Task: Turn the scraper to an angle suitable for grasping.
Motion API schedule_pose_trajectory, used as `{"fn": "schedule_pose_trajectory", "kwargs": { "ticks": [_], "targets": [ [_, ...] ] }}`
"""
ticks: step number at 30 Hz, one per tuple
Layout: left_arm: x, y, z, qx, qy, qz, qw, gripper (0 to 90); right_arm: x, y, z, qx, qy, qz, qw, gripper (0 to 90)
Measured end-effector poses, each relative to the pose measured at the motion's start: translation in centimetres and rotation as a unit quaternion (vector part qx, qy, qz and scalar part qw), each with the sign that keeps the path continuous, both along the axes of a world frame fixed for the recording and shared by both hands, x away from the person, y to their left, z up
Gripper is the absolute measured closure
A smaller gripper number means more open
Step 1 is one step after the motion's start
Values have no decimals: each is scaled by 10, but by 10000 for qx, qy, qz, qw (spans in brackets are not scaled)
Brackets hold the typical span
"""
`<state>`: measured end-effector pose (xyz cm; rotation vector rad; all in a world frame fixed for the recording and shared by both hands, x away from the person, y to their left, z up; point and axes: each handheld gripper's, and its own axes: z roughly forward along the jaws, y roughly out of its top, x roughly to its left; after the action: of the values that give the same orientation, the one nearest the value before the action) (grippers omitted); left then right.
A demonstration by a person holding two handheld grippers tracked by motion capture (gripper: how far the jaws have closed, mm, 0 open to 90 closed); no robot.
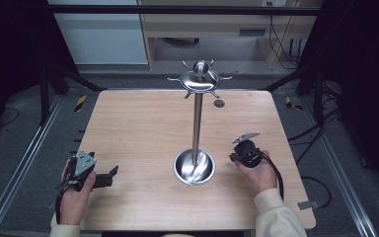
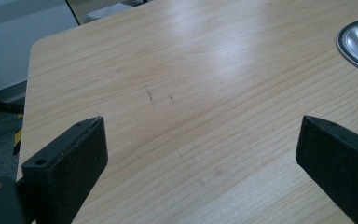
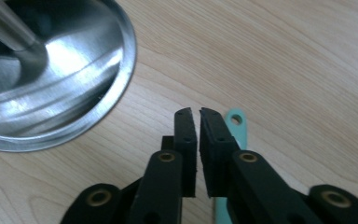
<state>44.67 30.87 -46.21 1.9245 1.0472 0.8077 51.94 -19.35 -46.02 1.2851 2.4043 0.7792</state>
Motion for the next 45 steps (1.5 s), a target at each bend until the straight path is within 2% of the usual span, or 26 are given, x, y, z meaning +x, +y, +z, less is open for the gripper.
{"fn": "schedule_pose_trajectory", "kwargs": {
  "ticks": [2,7,12,18,20,23,29,31,35,40,42,45],
  "targets": [
    [0,0,0,3,-4,2,10000,19,1,-4,-1,-9,22,-13,10000,900],
    [1,0,0,10,4,-4,10000,19,5,-6,-5,-78,111,-29,9999,900],
    [0,1,1,5,-38,16,10000,19,8,-9,-11,-154,327,-171,9992,900],
    [0,1,1,13,-34,18,10000,19,10,-11,-15,-156,493,-162,9985,900],
    [0,0,1,20,-32,12,10000,19,10,-12,-15,-173,475,-195,9985,900],
    [0,0,1,26,-25,12,10000,19,13,-23,-15,-85,477,-409,9980,900],
    [0,0,1,34,-29,-2,10000,19,16,-46,-15,17,499,-903,9947,900],
    [0,0,1,40,-27,1,10000,19,15,-49,-14,148,503,-908,9945,900],
    [0,0,0,45,-22,6,10000,19,11,-50,-4,318,248,-964,9945,888],
    [0,0,1,38,-31,11,10000,19,9,-51,-1,194,135,-1123,9934,834],
    [0,0,1,52,-29,10,10000,19,9,-50,1,147,83,-1244,9921,779],
    [-1,0,1,70,-35,25,10000,19,11,-49,3,101,138,-1338,9909,719]
  ]
}}
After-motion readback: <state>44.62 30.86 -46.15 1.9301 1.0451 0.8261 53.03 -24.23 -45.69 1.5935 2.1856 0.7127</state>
